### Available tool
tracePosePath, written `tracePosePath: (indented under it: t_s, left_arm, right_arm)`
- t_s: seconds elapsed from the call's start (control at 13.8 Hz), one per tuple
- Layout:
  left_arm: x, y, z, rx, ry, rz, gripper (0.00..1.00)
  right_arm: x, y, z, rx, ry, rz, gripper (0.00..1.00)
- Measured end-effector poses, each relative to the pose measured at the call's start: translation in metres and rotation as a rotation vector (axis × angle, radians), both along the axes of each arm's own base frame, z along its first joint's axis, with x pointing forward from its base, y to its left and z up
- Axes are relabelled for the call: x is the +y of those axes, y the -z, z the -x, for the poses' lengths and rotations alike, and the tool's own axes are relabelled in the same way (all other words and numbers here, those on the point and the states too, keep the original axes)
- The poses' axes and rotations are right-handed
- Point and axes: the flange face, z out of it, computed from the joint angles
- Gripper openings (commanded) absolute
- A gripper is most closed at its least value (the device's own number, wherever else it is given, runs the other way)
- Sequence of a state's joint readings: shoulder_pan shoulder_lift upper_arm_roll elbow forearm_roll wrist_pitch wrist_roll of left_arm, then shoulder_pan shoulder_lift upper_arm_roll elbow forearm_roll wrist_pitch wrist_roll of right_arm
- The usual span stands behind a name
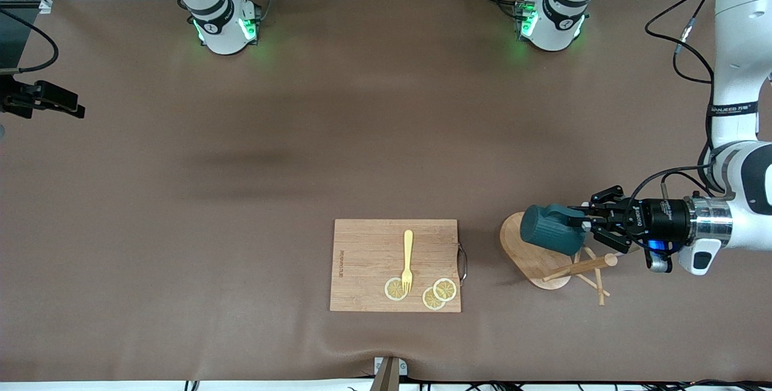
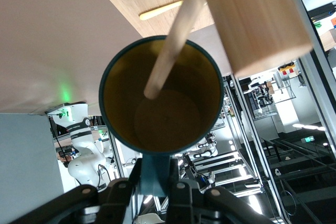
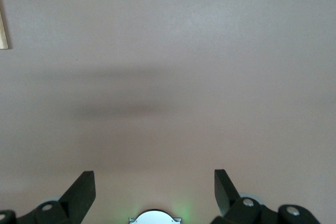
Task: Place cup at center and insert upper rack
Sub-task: 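Lower the mug with the left gripper onto a mug-tree peg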
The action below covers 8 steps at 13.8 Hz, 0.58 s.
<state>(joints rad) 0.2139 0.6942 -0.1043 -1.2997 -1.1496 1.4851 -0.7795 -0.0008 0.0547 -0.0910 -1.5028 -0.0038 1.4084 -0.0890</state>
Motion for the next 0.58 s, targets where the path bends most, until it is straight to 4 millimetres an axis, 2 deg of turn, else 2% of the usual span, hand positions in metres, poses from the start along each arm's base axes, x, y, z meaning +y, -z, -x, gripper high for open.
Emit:
tracePosePath:
  t_s: [0.58]
  left_arm:
    - [0.004, 0.015, -0.003, -0.023, -0.011, 0.052, 0.00]
  right_arm:
    - [0.002, 0.001, 0.000, 0.003, -0.003, 0.000, 1.00]
